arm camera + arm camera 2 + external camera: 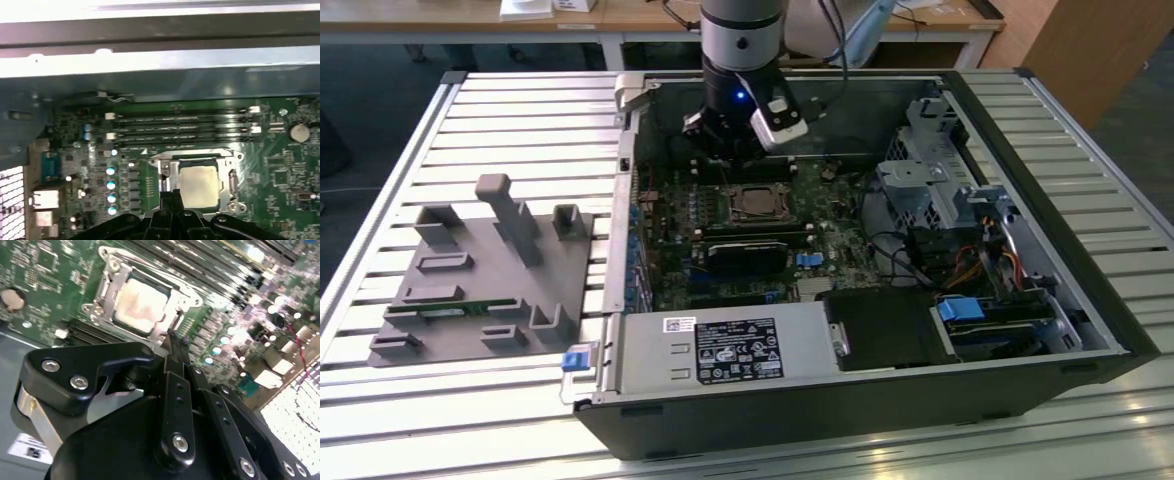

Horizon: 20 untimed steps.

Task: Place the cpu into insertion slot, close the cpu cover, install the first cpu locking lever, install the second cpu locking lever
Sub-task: 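Install the first cpu locking lever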

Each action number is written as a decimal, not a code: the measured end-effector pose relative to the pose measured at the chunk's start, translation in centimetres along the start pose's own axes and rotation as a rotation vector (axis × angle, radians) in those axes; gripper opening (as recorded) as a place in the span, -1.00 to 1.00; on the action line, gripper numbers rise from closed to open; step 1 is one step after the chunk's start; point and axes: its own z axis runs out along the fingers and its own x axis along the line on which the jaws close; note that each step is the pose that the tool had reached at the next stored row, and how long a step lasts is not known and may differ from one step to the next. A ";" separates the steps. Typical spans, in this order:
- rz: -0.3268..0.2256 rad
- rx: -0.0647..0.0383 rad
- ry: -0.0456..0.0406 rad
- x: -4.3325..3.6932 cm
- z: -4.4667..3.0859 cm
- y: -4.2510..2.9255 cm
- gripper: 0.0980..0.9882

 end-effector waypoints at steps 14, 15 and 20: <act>0.000 0.000 -0.0039 2.55 -0.29 0.13 -0.98; -0.001 0.000 -0.0039 2.63 -0.29 0.28 -0.98; -0.001 -0.001 -0.0039 3.05 -0.26 0.95 -0.98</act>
